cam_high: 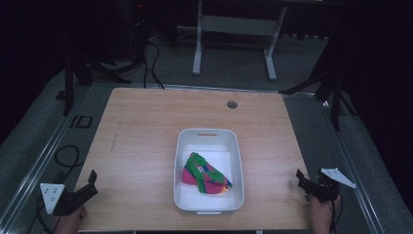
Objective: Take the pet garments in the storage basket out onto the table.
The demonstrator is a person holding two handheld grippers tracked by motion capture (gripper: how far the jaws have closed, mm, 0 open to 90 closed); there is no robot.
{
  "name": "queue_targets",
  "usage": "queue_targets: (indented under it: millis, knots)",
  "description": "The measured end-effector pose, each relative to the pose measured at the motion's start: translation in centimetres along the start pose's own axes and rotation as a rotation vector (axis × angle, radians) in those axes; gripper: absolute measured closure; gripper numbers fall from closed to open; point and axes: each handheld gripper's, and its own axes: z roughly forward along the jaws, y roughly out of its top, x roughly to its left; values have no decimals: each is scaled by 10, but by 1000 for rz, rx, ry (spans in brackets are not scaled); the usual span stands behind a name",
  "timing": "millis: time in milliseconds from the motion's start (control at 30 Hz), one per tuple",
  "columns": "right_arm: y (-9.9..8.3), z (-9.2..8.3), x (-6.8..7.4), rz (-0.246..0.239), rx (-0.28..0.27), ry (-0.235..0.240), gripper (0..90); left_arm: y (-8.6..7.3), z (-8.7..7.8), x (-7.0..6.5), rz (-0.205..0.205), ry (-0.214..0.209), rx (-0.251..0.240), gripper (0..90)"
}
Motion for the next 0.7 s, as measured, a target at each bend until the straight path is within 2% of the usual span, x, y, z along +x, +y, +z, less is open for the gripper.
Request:
queue_targets:
  millis: [233, 367, 467, 500, 700]
  knots:
    - [0, 1, -1, 6, 16, 9, 141, 0, 0, 0, 2, 2, -1, 12]
    - [1, 3, 1, -17, 42, 14, 141, 0, 0, 1, 1, 5, -2, 12]
    - [2, 5, 0, -19, 71, 55, 141, 0, 0, 1, 0, 3, 0, 12]
    - [2, 5, -1, -29, 81, 83, 141, 0, 0, 1, 0, 2, 0, 12]
    - [2, 7, 1, -89, 122, 181, 140, 0, 0, 1, -5, 3, -3, 12]
